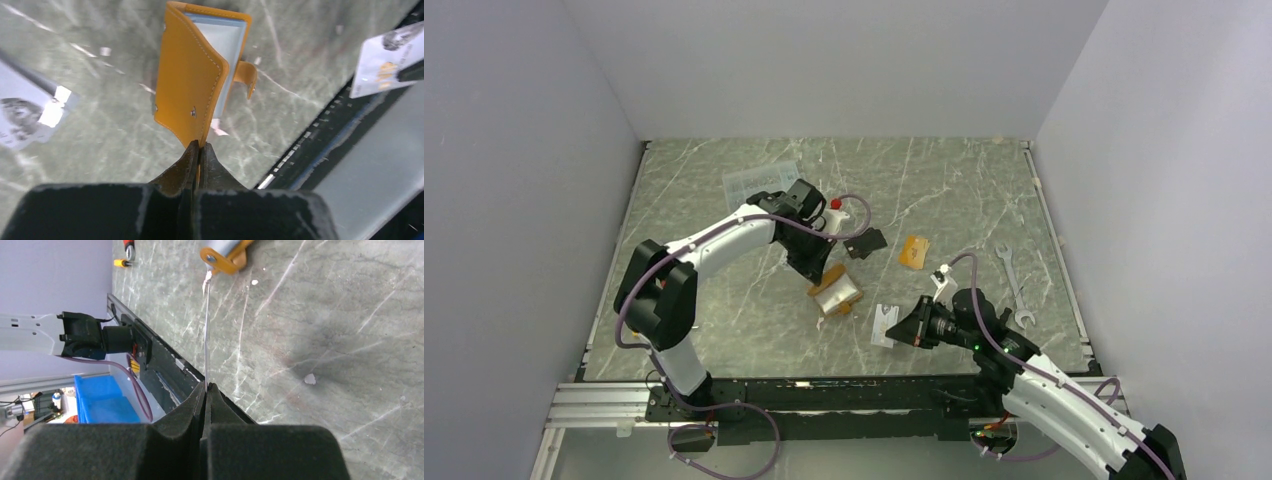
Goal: Put the credit cards into the card holder
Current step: Move the card holder to the center of the board, then turn over the card holder at the center of the board.
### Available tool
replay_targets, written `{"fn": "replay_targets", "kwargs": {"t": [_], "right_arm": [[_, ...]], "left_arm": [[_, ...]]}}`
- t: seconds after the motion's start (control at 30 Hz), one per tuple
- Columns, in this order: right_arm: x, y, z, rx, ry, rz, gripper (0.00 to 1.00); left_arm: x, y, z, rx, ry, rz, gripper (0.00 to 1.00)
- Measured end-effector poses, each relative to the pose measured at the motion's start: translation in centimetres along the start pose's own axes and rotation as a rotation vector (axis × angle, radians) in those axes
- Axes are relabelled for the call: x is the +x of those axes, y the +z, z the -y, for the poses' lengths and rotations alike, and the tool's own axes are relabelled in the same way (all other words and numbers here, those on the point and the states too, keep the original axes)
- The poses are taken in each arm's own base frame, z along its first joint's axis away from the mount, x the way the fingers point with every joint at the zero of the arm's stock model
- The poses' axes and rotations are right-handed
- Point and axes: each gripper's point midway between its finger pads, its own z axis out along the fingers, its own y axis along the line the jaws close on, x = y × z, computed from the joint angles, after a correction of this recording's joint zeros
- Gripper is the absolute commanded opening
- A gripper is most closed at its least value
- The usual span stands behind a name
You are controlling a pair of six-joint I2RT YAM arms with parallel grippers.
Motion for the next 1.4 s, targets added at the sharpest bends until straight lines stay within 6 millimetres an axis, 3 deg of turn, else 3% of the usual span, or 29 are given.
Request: {"fn": "replay_targets", "kwargs": {"t": [0.37, 0.57, 0.77, 1.1, 1.4], "right_arm": [[-1.0, 1.4, -1.1, 0.002, 0.000, -0.036, 0.00], [-1.8, 2.7, -2.1, -0.005, -0.011, -0.071, 0.00], [-3.2, 3.3, -3.9, -0.056, -0.040, -0.050, 0.00], [-1.7, 5.6, -1.1, 0.047, 0.018, -0.141, 0.00], [-1.5, 6.0, -0.7, 0.067, 0.023, -0.153, 0.00]], "left_arm": [[2.0, 3.0, 4.4, 0.286, -0.186, -0.085, 0.00], [1.3, 2.1, 5.9, 0.447, -0.299, -0.066, 0.00], [1.5, 1.5, 4.3, 0.504, -0.410, -0.033, 0.00], [2.3, 1.8, 2.7, 0.448, -0.417, -0.044, 0.05], [3.5, 2.5, 1.0, 0.355, -0.365, -0.067, 0.06]]}}
